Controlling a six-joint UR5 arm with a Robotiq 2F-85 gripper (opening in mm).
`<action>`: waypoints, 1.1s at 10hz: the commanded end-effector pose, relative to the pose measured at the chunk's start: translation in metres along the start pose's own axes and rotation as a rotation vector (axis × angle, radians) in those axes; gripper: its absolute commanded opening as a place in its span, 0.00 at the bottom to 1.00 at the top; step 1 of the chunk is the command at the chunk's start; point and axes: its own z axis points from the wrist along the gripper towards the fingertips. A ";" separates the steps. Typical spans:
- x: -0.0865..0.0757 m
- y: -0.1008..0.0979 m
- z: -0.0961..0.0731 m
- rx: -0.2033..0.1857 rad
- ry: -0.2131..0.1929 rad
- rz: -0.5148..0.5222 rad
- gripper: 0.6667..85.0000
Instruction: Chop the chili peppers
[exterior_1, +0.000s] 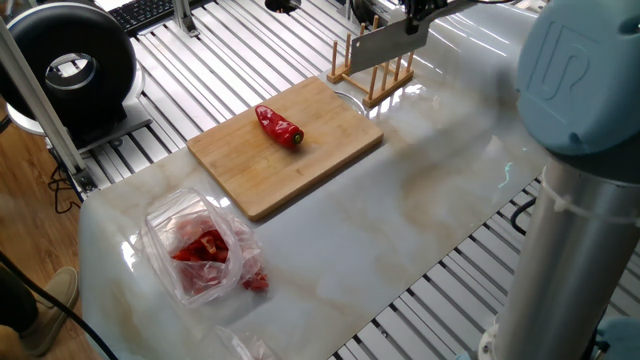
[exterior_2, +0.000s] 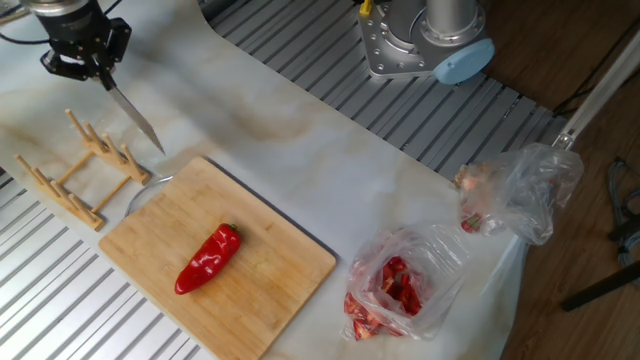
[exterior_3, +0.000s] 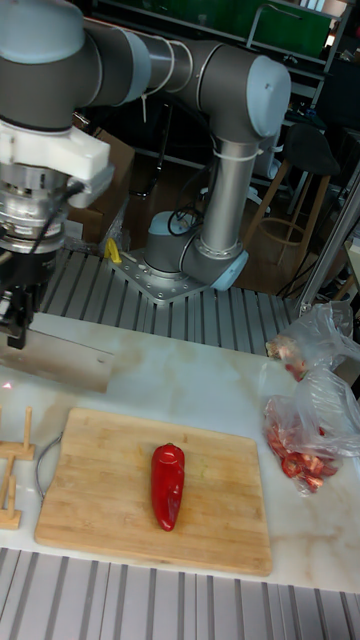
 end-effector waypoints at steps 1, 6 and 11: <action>-0.032 -0.002 -0.009 -0.008 0.012 -0.004 0.01; -0.109 -0.008 -0.009 -0.024 -0.003 0.011 0.01; -0.108 -0.012 -0.002 0.012 0.086 -0.048 0.01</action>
